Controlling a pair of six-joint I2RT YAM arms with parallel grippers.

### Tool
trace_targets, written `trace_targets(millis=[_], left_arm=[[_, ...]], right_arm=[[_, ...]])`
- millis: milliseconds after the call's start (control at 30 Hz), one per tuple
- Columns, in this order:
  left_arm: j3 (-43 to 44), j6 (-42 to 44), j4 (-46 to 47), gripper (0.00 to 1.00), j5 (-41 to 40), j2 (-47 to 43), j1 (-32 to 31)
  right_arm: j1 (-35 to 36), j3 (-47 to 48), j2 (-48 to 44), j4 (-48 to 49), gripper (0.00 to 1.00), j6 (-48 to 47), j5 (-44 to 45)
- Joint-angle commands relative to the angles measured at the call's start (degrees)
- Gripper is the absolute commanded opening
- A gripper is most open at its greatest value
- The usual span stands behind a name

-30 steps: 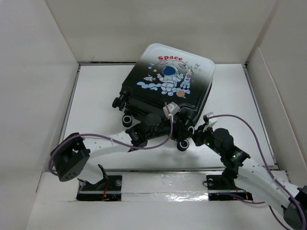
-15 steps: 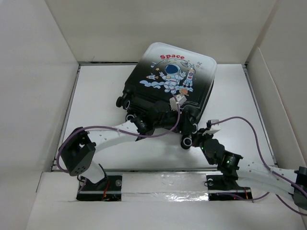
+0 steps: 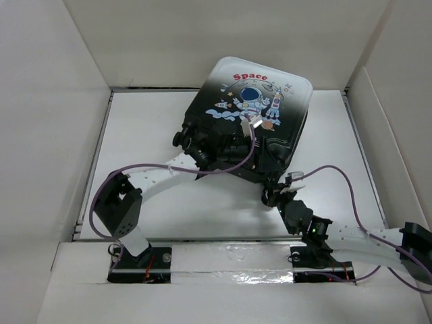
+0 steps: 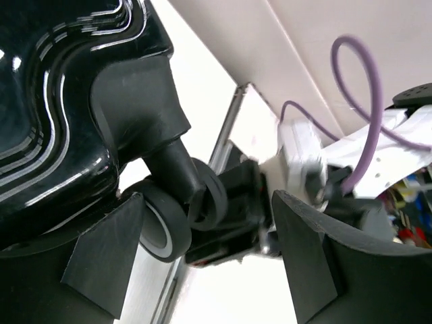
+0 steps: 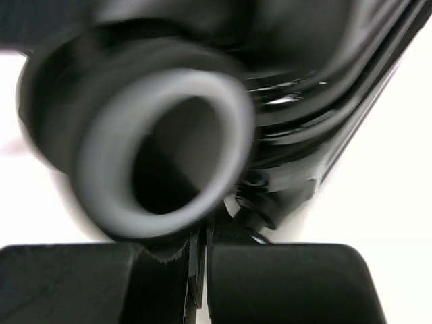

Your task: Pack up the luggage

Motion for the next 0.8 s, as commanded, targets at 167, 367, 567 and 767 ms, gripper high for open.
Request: trace_targets(millis=[167,367,567,767], left_arm=[[21.46,5.76,-7.29,0.73,-3.83,13.33,2.57],[13.07,6.04,-7.39,0.79,-9.52,6.93,4.67],[-7.31,4.20,-4.13,0.75,-25.59,-16.79,13.18],[-11.14,5.24,-18.17,0.65,-33.88,-31.14,29.36]], right_arm=[[8.17,4.46,16.60,24.83,0.00,-6.75,-13.22],[10.37,9.83,29.87,31.93,0.00,-9.72,-0.91],[10.37,6.67,27.36,31.34,0.00,-4.75,1.04],[9.23,4.38,19.98,26.68,0.00,-3.68,-2.90]])
